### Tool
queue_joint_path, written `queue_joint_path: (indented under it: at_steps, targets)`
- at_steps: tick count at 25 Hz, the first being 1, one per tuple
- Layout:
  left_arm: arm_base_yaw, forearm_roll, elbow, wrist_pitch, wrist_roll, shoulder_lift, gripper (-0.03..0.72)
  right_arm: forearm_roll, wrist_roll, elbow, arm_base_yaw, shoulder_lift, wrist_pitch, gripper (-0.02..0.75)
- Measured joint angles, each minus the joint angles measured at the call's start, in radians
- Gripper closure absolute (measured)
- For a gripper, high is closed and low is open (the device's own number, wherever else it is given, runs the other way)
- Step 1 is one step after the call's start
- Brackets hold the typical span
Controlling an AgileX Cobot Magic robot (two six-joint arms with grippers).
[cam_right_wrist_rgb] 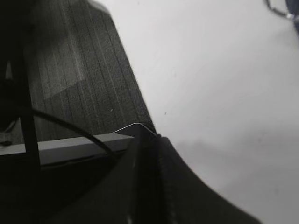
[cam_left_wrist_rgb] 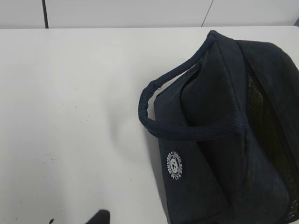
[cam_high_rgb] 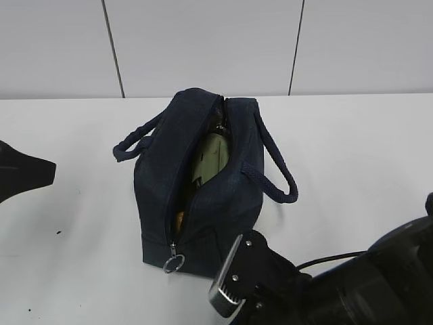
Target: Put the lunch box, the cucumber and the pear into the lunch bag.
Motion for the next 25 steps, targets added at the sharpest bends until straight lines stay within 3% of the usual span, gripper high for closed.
queue_joint_path:
  at_steps: [21, 23, 25]
  targets:
    - [0.000, 0.000, 0.000, -0.006, 0.000, 0.000, 0.316, -0.015, 0.125, -0.105, 0.000, -0.042, 0.073, 0.698]
    - [0.000, 0.000, 0.000, -0.006, 0.000, 0.000, 0.316, -0.137, 0.241, -0.128, 0.000, -0.045, 0.016, 0.698]
    - [0.000, 0.000, 0.000, -0.006, 0.000, 0.000, 0.316, -0.360, 0.469, -0.168, 0.000, -0.054, -0.049, 0.698]
